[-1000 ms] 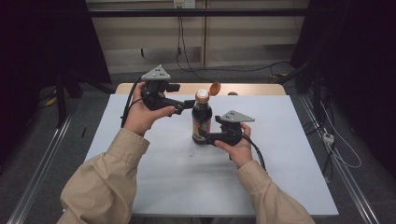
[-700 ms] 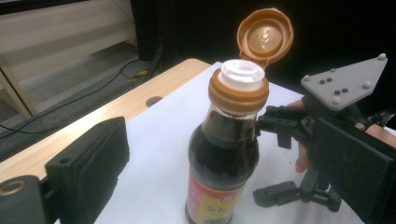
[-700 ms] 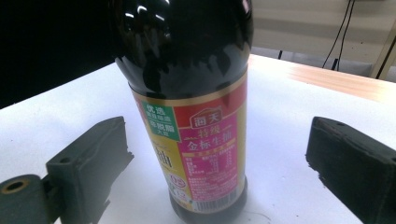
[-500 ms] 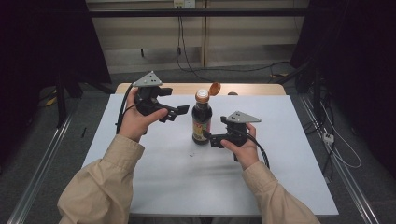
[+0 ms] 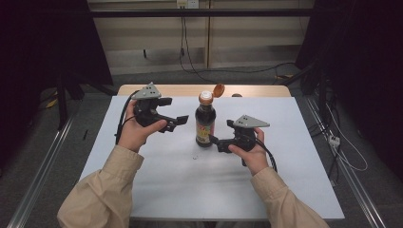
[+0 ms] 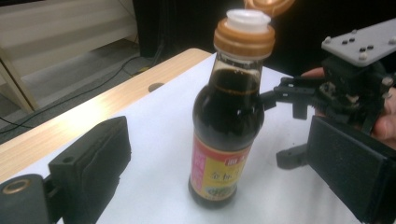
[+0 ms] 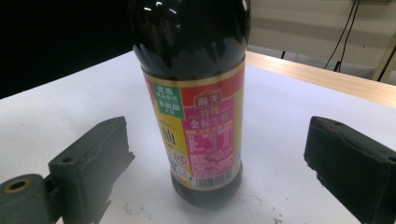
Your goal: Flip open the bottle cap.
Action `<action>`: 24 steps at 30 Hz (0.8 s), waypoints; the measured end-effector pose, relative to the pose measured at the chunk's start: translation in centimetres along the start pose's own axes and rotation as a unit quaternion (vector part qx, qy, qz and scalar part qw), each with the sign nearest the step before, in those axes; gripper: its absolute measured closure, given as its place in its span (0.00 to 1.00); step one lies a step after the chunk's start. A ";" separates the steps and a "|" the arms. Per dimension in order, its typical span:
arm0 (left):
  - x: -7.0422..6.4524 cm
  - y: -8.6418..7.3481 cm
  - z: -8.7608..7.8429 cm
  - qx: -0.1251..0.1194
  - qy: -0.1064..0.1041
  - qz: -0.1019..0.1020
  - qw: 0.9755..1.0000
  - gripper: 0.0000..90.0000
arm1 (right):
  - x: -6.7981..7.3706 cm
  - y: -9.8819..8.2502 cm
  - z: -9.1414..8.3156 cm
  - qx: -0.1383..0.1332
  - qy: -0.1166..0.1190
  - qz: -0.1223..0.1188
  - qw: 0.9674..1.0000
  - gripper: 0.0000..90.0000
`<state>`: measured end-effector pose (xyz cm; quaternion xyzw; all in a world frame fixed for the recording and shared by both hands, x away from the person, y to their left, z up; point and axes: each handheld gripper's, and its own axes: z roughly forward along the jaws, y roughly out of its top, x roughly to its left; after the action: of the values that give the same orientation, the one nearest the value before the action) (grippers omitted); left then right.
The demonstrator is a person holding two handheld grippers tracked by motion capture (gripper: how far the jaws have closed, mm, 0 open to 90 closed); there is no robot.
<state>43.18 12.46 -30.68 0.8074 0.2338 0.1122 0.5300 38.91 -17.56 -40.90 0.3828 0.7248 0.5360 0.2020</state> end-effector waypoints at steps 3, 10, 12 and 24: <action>-0.1 -0.7 -0.3 -0.001 0.001 -0.003 1.000 0.07 | -0.1 -0.1 -0.4 0.001 -0.001 -0.005 1.000 0.07; -0.2 -2.2 -0.9 -0.003 0.001 0.000 1.000 0.07 | -0.4 -0.6 -1.4 0.004 -0.001 -0.004 1.000 0.07; -0.2 -2.6 -1.1 -0.002 0.001 0.002 1.000 0.07 | -0.5 -0.7 -1.6 0.005 -0.002 -0.004 1.000 0.07; -0.1 -5.6 -2.2 0.007 0.002 -0.002 1.000 0.07 | -0.7 -1.6 -3.4 0.019 -0.001 -0.005 1.000 0.08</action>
<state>40.67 16.05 -34.84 0.8104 0.2375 0.1110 0.5240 36.45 -20.44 -41.37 0.3835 0.7365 0.5208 0.1980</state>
